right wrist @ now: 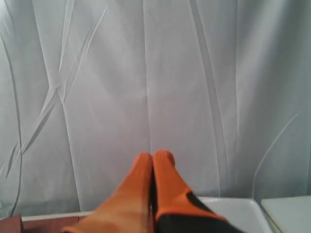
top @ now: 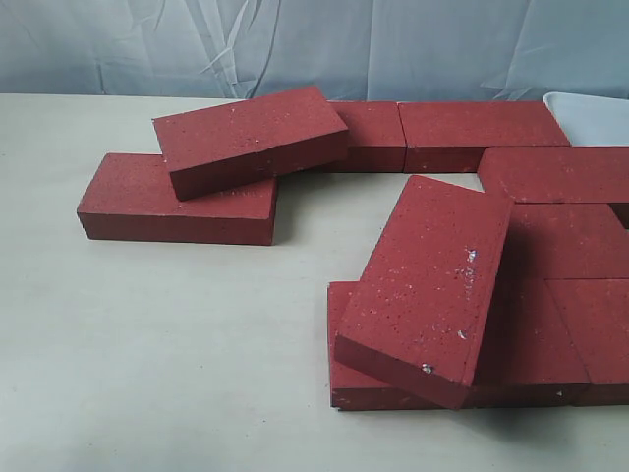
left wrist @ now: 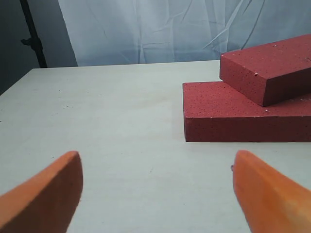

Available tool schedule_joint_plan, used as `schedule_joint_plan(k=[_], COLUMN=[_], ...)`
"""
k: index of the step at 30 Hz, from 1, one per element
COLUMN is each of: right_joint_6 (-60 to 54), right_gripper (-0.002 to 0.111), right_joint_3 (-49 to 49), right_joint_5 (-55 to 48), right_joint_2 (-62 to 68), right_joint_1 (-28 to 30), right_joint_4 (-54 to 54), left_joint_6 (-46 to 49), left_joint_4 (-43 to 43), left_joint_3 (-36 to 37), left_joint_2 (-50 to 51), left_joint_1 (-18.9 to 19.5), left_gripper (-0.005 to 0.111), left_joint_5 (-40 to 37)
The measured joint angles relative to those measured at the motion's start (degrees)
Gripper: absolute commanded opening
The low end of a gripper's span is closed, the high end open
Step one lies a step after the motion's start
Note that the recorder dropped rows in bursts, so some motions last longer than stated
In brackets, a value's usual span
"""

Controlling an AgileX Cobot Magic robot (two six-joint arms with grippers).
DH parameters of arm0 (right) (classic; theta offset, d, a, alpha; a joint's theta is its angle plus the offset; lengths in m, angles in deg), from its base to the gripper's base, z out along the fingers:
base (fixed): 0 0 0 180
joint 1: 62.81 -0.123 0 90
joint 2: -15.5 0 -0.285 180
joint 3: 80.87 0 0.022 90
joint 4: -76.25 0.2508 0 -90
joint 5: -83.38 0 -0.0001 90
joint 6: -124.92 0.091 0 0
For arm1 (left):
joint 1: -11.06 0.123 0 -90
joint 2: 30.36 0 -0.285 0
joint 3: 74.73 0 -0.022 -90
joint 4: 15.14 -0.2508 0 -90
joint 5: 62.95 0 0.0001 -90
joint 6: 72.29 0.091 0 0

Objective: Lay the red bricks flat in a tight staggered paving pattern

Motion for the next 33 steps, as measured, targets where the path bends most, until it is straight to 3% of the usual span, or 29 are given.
schedule_joint_plan(k=[9, 26, 31, 33], right_joint_6=[-2.3, -22.2, -24.0, -24.2], right_gripper=[-0.001, -0.001, -0.001, -0.001], right_joint_3=[3.6, 5.5, 10.0, 12.5], right_joint_5=[-9.0, -19.3, -23.3, -24.4], right_joint_2=[11.5, 33.1, 37.4, 40.5], right_joint_1=[0.0, 0.0, -4.2, -9.5], right_joint_4=[4.3, 24.6, 24.5, 21.7], left_joint_6=[0.0, 0.0, 0.0, 0.0], left_joint_4=[0.0, 0.0, 0.0, 0.0], left_joint_3=[0.0, 0.0, 0.0, 0.0], left_joint_2=[0.0, 0.0, 0.0, 0.0], left_joint_1=[0.0, 0.0, 0.0, 0.0], left_gripper=[0.079, 0.079, 0.079, 0.079], left_joint_5=[0.0, 0.0, 0.0, 0.0])
